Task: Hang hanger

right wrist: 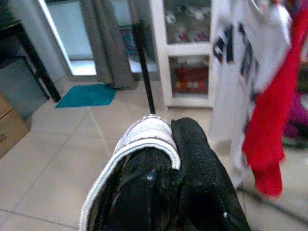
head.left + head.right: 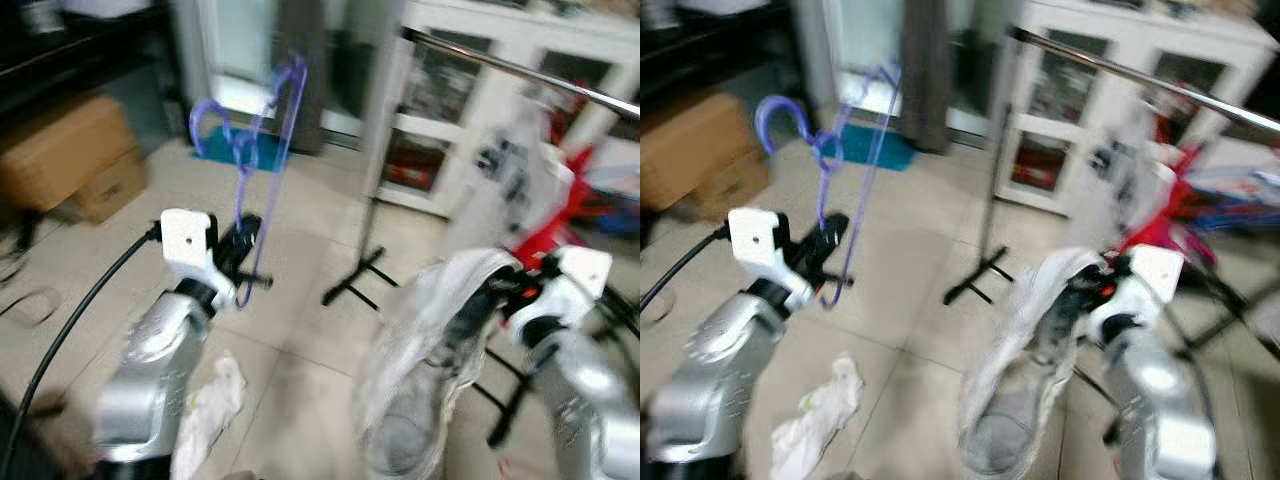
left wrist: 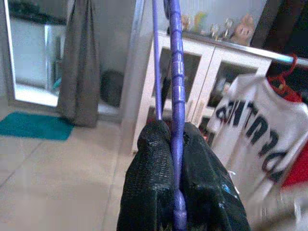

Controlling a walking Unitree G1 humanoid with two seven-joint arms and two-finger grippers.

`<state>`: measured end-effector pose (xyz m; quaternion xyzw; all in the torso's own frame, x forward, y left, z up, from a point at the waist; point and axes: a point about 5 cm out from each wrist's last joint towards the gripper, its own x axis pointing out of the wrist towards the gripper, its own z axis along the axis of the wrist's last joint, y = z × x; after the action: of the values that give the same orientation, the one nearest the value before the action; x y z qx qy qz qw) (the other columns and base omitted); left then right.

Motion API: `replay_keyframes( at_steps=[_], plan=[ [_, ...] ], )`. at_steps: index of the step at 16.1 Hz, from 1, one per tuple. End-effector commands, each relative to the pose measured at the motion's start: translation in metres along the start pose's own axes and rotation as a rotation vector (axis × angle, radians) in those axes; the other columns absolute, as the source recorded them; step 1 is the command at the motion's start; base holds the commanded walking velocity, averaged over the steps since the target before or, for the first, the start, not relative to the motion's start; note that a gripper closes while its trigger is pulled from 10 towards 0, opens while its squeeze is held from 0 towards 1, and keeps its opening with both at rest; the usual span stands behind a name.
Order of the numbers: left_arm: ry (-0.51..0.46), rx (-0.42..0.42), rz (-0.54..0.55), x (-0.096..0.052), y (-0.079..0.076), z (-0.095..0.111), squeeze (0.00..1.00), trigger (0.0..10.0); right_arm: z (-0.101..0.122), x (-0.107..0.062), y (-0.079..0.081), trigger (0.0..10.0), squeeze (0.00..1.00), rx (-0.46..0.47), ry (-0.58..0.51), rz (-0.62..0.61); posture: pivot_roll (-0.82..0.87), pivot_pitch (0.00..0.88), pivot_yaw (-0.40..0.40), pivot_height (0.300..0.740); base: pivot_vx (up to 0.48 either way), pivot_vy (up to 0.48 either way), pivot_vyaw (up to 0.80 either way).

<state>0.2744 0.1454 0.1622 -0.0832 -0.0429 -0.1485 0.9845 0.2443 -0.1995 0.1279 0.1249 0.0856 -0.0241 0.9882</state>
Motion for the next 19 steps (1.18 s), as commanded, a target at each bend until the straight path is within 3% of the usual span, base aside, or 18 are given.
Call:
replay_keyframes(
  at_steps=[1, 4, 6, 7, 10, 14, 16, 19],
  plan=[
    [-0.052, -0.075, -0.011, 0.003, -0.005, 0.001, 0.00, 10.0, 0.008, -0.003, 0.009, 10.0, 0.00, 0.019, -0.033, 0.007, 0.02, 0.000, -0.041, 0.740, 0.000, 0.000, -0.80],
    [-0.104, -0.063, -0.033, -0.001, -0.006, 0.002, 0.00, 10.0, 0.003, -0.005, 0.021, 10.0, 0.00, 0.018, -0.019, 0.017, 0.04, 0.000, -0.038, 0.740, 0.000, 0.000, -0.80],
    [-0.074, -0.023, 0.001, -0.003, -0.003, -0.007, 0.00, 10.0, 0.006, -0.003, 0.023, 10.0, 0.00, -0.038, -0.046, 0.003, 0.05, 0.000, -0.038, 0.740, 0.000, 0.000, -0.80],
    [-0.042, -0.067, 0.032, -0.002, 0.002, -0.013, 0.00, 10.0, 0.009, -0.001, 0.027, 10.0, 0.00, 0.013, -0.066, 0.024, 0.06, 0.000, -0.039, 0.740, 0.000, 0.000, -0.80],
    [-0.063, -0.192, 0.010, -0.004, 0.005, -0.017, 0.00, 10.0, 0.009, -0.001, 0.030, 10.0, 0.00, -0.014, -0.053, 0.038, 0.07, 0.000, -0.048, 0.740, 0.000, 0.000, -0.80],
    [-0.021, -0.212, 0.023, -0.004, 0.006, -0.025, 0.00, 10.0, 0.010, 0.002, 0.032, 10.0, 0.00, -0.098, -0.062, 0.045, 0.07, 0.000, -0.053, 0.740, 0.000, 0.000, -0.80],
    [0.047, -0.142, -0.083, -0.003, -0.007, -0.032, 0.00, 10.0, 0.009, 0.003, 0.030, 10.0, 0.00, -0.101, -0.066, 0.045, 0.07, 0.000, -0.047, 0.740, 0.000, 0.000, -0.80],
    [0.032, -0.095, -0.096, -0.005, -0.009, -0.031, 0.00, 10.0, 0.014, 0.004, 0.031, 10.0, 0.00, -0.104, -0.084, 0.037, 0.07, 0.000, -0.045, 0.740, 0.000, 0.000, -0.80]
  ],
)
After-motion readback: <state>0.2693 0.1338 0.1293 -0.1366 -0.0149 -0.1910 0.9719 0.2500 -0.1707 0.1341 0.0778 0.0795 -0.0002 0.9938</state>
